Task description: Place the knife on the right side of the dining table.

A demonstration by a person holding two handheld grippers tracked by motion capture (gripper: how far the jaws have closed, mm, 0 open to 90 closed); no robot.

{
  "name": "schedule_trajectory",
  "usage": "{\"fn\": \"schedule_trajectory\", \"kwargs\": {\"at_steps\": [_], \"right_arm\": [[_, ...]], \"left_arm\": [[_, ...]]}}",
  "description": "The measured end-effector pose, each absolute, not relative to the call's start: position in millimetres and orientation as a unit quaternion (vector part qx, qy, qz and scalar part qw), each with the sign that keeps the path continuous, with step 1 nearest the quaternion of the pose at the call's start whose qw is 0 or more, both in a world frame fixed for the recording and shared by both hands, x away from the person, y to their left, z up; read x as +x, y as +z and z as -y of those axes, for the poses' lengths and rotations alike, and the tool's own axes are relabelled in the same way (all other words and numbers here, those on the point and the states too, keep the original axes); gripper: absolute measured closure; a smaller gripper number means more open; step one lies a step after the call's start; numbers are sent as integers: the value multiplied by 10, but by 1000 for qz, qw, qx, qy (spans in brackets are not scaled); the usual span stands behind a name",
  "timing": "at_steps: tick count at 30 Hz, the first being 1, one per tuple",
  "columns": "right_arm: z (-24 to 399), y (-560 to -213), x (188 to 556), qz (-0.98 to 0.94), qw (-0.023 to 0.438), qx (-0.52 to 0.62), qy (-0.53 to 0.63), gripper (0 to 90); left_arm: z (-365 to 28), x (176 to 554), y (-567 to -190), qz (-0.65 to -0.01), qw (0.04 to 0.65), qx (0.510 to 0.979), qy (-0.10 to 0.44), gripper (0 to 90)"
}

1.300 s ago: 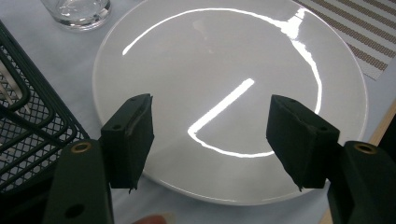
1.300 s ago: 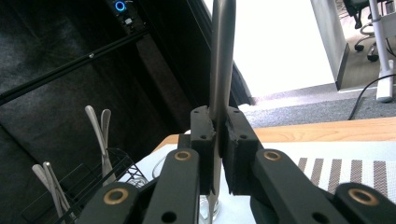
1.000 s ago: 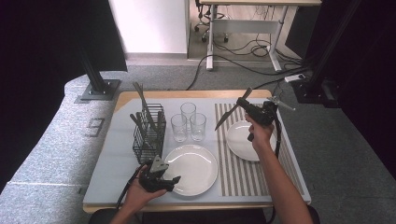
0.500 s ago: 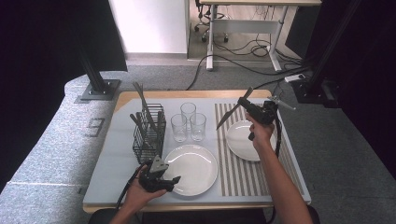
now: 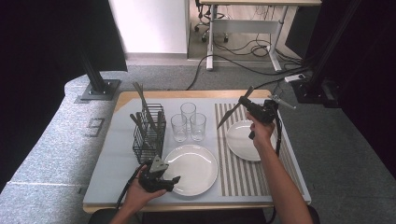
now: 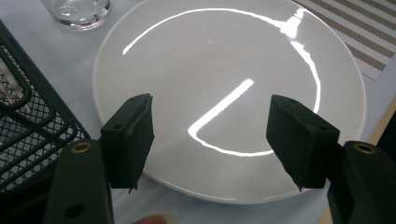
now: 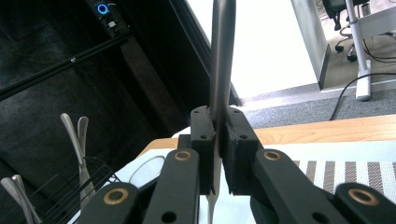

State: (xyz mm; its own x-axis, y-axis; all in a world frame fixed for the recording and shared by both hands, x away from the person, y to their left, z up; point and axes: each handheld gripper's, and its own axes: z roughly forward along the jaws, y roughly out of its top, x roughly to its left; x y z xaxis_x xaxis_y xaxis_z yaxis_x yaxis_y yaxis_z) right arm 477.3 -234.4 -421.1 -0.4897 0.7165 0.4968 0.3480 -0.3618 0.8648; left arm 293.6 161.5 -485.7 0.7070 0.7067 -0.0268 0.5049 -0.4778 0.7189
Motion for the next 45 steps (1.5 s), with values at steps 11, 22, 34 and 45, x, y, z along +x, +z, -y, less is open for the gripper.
{"fn": "schedule_trajectory", "kwargs": {"at_steps": [11,22,34,45], "right_arm": [[2326,-4236,4868,-543,139,493,666,838],[2348,-4304,4963,-544,137,504,657,838],[2357,-4239,5041,-550,144,502,652,838],[2380,-4253,5162,-552,152,505,646,838]], "left_arm": [[-1630,2934,-4857,-358,366,848,138,322],[-1645,2940,-4858,-362,369,845,136,322],[-1649,2914,-4859,-363,368,845,139,322],[-1644,2911,-4863,-362,367,846,138,322]]}}
